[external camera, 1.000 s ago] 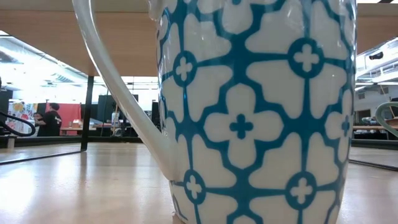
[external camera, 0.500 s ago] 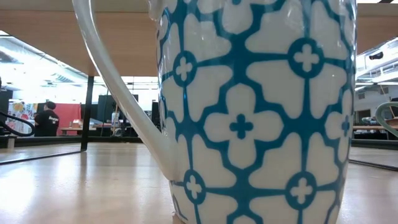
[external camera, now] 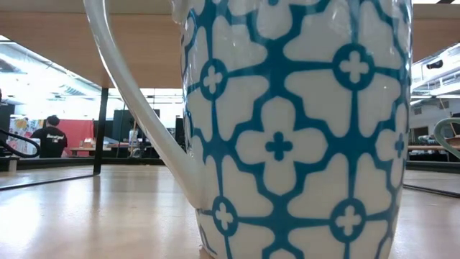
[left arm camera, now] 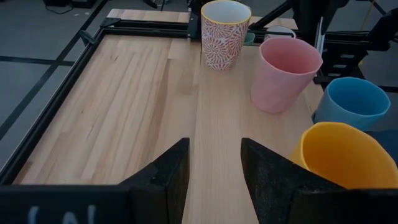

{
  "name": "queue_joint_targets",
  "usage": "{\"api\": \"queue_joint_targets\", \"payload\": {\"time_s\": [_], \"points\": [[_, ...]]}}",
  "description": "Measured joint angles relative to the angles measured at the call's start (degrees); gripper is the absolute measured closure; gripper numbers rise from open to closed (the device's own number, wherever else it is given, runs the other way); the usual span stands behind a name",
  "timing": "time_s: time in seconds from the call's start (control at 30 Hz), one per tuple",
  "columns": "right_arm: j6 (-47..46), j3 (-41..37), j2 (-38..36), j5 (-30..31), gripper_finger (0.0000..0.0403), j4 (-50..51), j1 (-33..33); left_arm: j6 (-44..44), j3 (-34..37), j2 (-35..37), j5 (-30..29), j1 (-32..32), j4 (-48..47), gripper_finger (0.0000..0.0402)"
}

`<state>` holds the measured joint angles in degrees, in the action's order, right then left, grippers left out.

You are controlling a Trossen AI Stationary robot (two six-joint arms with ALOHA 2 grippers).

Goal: Place coffee mugs
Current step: Put the pink mug on the shelf

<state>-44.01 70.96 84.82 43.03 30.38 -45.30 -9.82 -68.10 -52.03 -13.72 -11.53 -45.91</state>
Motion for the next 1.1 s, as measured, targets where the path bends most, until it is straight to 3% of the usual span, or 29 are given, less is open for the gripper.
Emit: {"api": "queue_joint_targets", "payload": {"time_s": [0.8,1.1], "points": [[-0.5,0.0,2.3,0.8,0.027,1.5,2.5,-0.1,0.0,0.0,0.0,0.0,0.0,0.0251],[-0.9,0.0,2.3,-2.4,0.027,1.5,3.6,-0.1,0.0,0.0,0.0,0.0,0.0,0.0251]]}}
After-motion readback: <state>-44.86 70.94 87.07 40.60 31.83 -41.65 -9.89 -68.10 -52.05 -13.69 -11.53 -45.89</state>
